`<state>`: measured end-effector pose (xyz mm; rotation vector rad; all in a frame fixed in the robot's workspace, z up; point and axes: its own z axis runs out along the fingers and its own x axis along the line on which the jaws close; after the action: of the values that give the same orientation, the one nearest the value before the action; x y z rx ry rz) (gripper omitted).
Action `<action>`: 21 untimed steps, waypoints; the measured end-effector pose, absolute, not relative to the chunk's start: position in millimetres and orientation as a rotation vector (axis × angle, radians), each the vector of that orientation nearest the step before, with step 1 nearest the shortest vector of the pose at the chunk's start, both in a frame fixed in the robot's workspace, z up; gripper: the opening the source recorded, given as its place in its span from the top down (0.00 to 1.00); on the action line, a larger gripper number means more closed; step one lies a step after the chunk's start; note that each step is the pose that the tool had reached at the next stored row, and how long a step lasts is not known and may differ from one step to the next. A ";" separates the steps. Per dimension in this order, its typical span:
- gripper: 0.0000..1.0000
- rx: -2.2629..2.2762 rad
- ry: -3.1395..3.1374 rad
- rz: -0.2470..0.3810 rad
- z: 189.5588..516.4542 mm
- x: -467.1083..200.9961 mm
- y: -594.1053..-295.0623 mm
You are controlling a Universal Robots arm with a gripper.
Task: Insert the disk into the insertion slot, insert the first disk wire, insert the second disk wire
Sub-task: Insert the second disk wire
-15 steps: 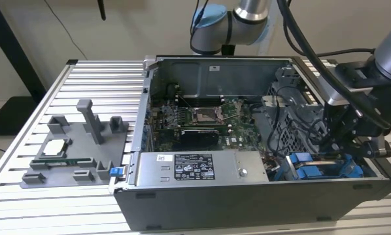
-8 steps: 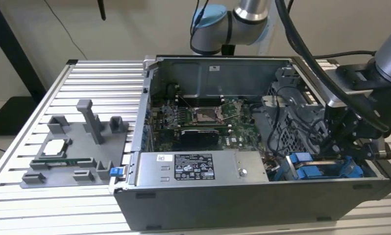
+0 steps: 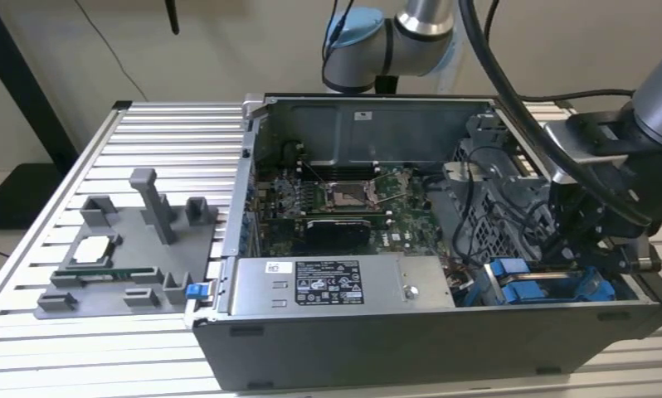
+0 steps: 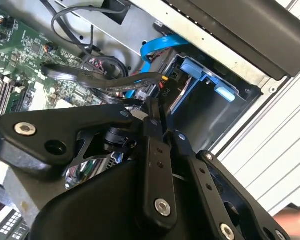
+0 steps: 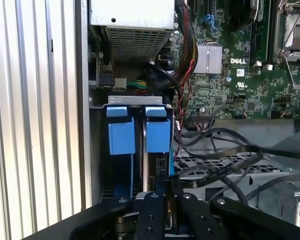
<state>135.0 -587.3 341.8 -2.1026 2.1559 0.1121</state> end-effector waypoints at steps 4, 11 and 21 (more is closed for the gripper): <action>1.00 -2.097 2.161 0.111 340.2 135.0 -587.3; 1.00 -2.091 2.168 0.108 334.4 134.9 -587.3; 0.00 -2.075 2.171 0.119 354.0 134.7 -587.3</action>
<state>134.7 -587.3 354.0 -2.0752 2.1711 0.1192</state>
